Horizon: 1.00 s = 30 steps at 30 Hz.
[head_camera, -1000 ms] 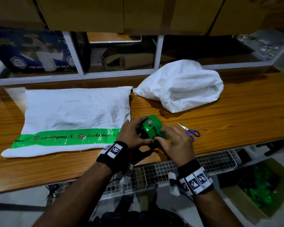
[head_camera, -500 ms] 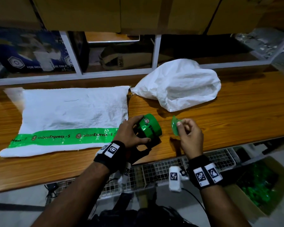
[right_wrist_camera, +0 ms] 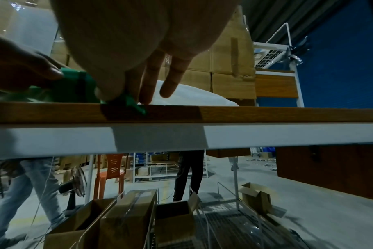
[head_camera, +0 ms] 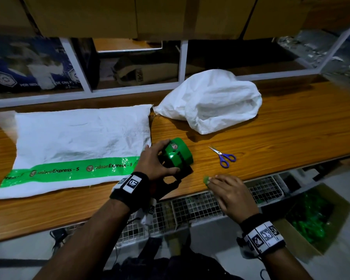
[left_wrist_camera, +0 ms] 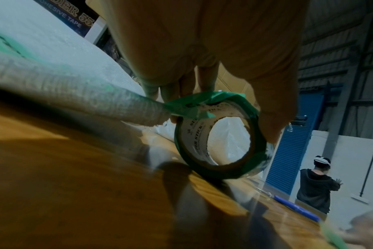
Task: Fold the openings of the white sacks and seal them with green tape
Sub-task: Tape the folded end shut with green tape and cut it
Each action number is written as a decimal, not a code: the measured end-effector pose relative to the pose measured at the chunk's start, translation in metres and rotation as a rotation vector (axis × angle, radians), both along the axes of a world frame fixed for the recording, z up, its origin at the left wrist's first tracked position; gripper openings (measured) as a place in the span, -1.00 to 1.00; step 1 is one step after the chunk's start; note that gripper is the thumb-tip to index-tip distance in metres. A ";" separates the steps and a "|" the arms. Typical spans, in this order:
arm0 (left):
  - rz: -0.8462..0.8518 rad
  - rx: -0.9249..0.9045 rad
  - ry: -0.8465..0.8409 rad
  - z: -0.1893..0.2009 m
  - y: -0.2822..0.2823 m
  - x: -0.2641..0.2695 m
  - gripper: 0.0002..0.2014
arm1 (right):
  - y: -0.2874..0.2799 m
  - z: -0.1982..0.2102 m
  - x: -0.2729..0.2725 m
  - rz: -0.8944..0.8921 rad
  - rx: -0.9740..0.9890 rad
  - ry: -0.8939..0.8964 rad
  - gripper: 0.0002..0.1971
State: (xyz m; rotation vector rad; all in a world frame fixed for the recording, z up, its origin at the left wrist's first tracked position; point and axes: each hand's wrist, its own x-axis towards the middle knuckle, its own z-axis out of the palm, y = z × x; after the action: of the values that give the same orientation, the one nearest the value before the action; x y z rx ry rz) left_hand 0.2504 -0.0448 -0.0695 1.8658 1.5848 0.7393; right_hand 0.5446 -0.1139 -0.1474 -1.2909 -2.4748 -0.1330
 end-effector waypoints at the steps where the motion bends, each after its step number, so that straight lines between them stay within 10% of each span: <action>1: -0.002 -0.004 -0.001 -0.002 0.001 -0.001 -0.04 | -0.003 0.002 0.002 -0.005 -0.023 -0.006 -0.66; 9: -0.059 -0.027 -0.010 -0.013 0.010 -0.006 0.13 | 0.035 0.067 -0.057 -0.104 -0.314 0.592 -0.26; 13: -0.159 -0.060 0.026 -0.012 0.012 -0.016 0.24 | 0.092 0.095 -0.083 0.012 -0.681 0.331 0.27; 17: -0.116 -0.057 0.044 -0.016 0.010 -0.037 0.16 | 0.120 0.094 -0.083 0.100 -0.739 0.145 0.07; 23: -0.108 0.125 0.168 -0.011 0.010 -0.047 -0.54 | 0.120 0.091 -0.091 0.082 -0.571 0.127 -0.13; 30: -0.126 0.289 0.161 -0.019 0.014 -0.044 -0.70 | 0.107 0.082 -0.097 -0.043 -0.409 0.102 0.06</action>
State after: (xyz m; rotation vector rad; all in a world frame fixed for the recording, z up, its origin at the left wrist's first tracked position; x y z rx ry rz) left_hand 0.2064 -0.0311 -0.0884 2.2615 1.5026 0.8140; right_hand 0.4480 -0.0072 -0.0649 -1.4637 -2.4668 0.4406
